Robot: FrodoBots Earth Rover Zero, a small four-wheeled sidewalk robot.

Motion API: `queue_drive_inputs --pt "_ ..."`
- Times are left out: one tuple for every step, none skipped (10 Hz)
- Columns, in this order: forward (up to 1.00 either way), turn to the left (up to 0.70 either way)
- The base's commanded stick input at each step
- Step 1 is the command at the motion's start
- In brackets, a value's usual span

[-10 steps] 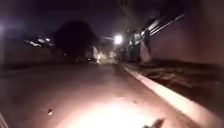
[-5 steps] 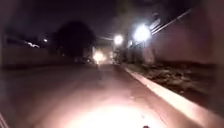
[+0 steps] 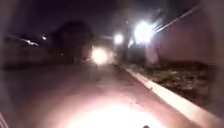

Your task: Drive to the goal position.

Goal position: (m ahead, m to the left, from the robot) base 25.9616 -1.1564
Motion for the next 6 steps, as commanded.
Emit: queue_drive_inputs --pt "0.7 0.01" --pt "0.7 0.01" --pt "0.7 0.01" --pt "0.7 0.01" --pt "0.7 0.01" --pt "0.7 0.01"
